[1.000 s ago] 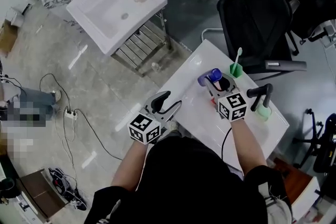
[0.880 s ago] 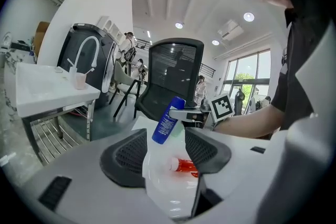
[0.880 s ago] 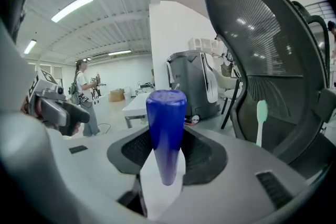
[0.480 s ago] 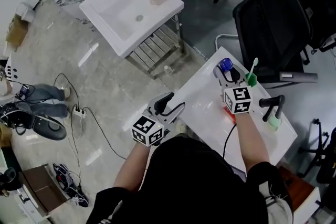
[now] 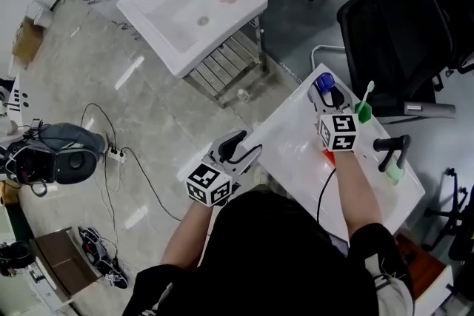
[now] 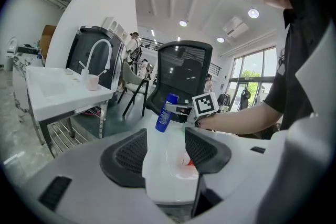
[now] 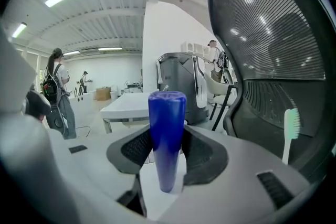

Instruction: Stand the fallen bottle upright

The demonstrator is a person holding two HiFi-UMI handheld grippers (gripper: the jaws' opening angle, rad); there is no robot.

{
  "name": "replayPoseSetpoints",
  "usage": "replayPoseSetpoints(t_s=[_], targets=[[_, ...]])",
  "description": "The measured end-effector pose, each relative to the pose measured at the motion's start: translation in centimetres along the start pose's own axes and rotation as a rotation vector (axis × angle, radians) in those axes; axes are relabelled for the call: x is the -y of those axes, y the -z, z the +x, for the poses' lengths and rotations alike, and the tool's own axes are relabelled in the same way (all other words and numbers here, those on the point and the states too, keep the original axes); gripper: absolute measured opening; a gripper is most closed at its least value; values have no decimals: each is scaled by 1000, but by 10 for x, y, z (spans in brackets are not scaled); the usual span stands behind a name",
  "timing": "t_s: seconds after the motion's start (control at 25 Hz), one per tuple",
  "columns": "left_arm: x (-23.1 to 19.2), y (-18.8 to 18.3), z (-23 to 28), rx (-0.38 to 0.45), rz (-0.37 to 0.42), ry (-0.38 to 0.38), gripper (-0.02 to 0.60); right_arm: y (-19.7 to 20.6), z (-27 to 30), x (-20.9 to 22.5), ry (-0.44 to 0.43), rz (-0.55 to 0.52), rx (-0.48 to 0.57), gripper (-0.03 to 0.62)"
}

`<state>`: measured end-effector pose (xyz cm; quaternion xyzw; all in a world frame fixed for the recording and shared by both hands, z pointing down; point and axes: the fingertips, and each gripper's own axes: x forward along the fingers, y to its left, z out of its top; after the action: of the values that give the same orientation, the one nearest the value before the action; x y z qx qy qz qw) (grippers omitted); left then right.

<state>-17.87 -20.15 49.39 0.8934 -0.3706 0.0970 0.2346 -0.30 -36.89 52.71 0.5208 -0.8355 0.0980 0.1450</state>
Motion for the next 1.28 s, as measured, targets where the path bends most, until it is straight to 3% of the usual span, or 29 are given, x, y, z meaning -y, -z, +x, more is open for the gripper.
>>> replayPoseSetpoints(t_s=[0.16, 0.32, 0.88, 1.28], targets=[[4, 2, -5, -8, 1, 0, 241, -1, -2, -2, 12, -43, 14, 186], [9, -4, -11, 1, 20, 0, 241, -1, -4, -2, 21, -54, 15, 256], [53, -14, 13, 28, 87, 43, 239, -8, -85, -14, -32, -56, 80, 258], [107, -10, 66, 14, 109, 166, 232, 15, -171, -10, -36, -123, 51, 256]])
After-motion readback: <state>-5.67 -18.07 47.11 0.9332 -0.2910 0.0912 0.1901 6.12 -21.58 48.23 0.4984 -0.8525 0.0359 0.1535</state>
